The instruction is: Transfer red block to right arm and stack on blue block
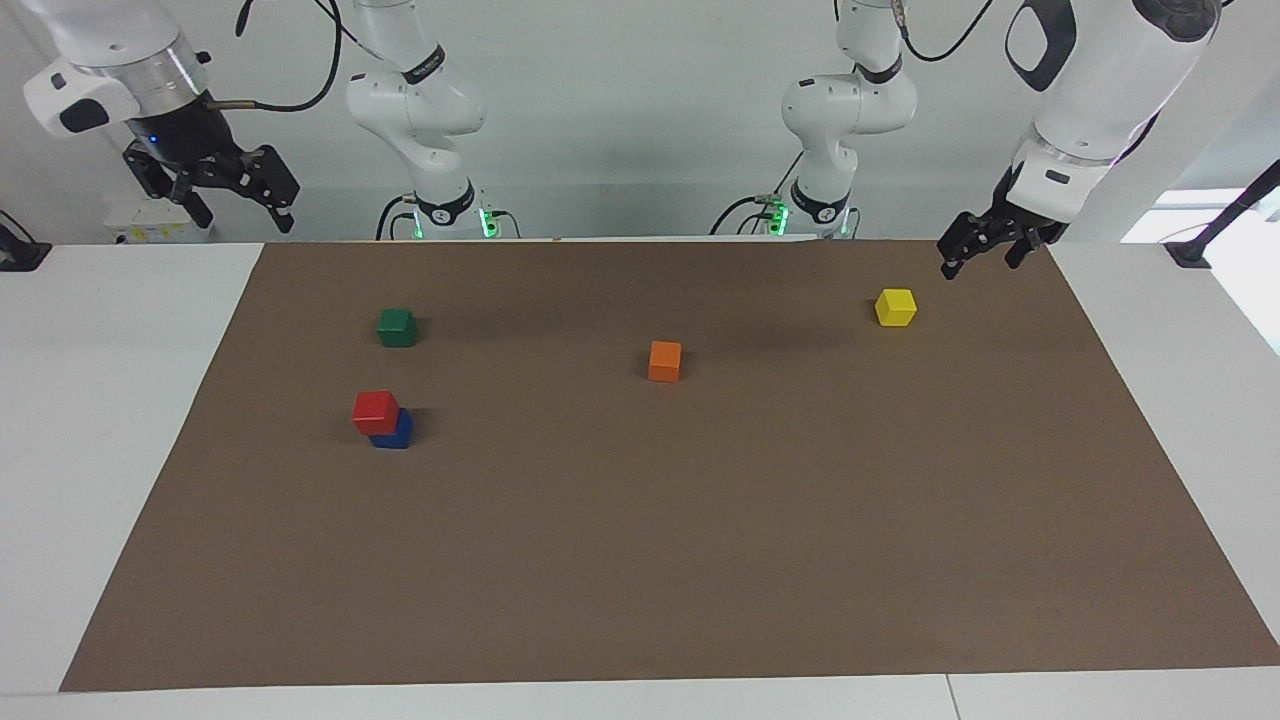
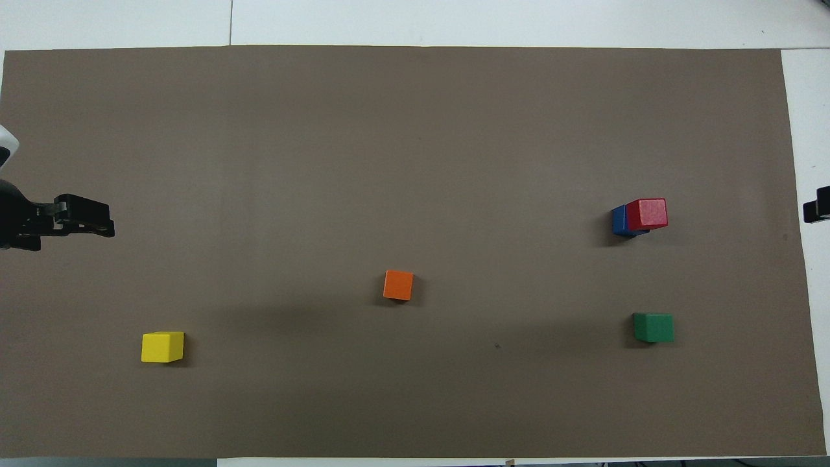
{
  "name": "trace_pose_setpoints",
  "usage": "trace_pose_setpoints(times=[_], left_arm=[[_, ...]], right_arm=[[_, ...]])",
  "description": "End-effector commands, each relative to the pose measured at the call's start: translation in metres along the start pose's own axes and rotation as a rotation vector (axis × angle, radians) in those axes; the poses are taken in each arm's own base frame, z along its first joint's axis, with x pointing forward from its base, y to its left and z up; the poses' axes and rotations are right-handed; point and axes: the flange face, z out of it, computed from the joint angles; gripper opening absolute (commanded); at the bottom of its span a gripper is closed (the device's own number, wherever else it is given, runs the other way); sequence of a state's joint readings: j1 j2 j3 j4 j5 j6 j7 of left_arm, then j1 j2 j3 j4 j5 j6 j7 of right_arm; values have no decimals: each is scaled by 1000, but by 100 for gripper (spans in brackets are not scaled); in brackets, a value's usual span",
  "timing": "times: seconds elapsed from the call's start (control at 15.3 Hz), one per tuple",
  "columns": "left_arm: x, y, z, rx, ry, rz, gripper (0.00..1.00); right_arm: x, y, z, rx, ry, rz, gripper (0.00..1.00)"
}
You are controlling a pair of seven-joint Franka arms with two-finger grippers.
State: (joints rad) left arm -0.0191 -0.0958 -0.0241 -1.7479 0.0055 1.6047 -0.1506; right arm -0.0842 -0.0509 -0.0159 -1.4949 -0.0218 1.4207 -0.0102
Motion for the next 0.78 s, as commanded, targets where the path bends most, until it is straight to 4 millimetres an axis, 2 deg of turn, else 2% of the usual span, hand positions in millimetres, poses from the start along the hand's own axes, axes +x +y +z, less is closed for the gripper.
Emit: trace_pose_setpoints(times=[0.0,0.72], left_arm=[[-4,-4,-6,-12,-3,10,100],[-5,-1,-6,-11,-5,15,100]], right_arm=[[-1,-1,-2,4,13,-26,100],[-3,0,-3,4,8,-25,100]])
